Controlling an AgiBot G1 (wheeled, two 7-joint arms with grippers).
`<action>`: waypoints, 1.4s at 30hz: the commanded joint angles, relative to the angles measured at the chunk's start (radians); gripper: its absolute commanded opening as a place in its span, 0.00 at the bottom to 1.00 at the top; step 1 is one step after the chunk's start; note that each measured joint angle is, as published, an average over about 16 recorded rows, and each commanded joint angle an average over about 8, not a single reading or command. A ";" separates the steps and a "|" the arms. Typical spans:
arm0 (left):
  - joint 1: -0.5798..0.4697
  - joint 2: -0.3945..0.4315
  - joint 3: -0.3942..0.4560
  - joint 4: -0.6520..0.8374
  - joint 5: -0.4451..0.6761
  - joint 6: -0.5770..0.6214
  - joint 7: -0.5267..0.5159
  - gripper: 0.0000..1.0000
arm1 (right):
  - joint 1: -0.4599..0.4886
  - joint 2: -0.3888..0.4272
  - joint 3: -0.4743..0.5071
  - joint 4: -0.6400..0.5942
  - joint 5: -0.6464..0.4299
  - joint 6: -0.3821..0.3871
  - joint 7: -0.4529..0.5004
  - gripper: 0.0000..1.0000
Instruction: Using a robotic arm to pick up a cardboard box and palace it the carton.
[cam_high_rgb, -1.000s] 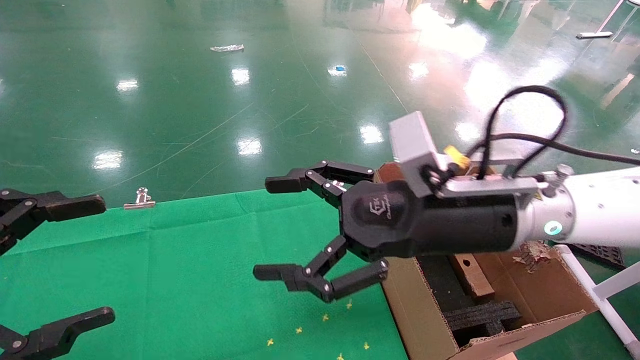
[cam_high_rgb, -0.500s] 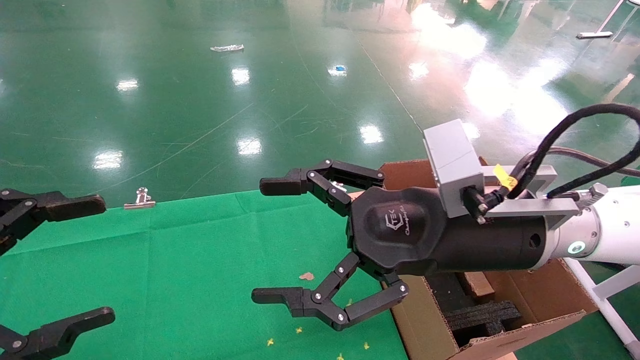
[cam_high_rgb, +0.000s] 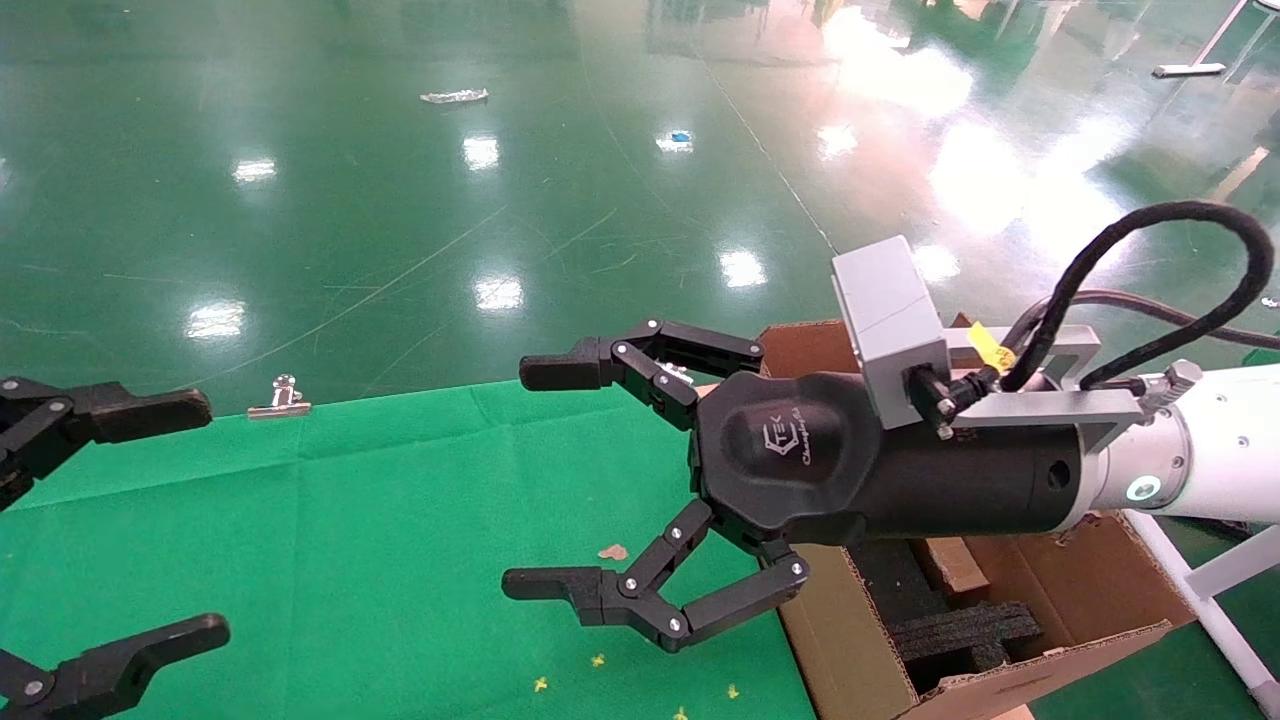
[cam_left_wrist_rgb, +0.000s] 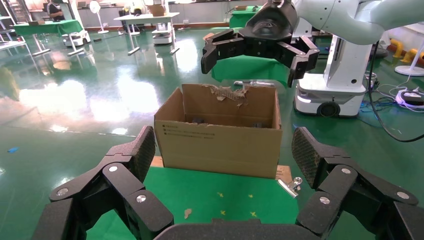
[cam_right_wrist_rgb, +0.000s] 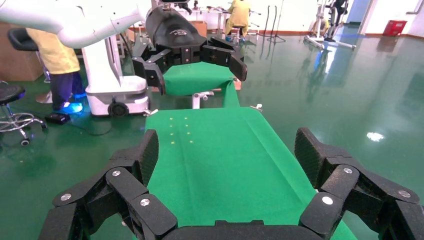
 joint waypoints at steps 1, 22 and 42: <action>0.000 0.000 0.000 0.000 0.000 0.000 0.000 1.00 | 0.002 0.000 -0.002 -0.001 -0.001 0.001 0.001 1.00; 0.000 0.000 0.000 0.000 0.000 0.000 0.000 1.00 | 0.007 0.001 -0.009 -0.003 -0.005 0.003 0.003 1.00; 0.000 0.000 0.000 0.000 0.000 0.000 0.000 1.00 | 0.009 0.001 -0.011 -0.004 -0.005 0.004 0.004 1.00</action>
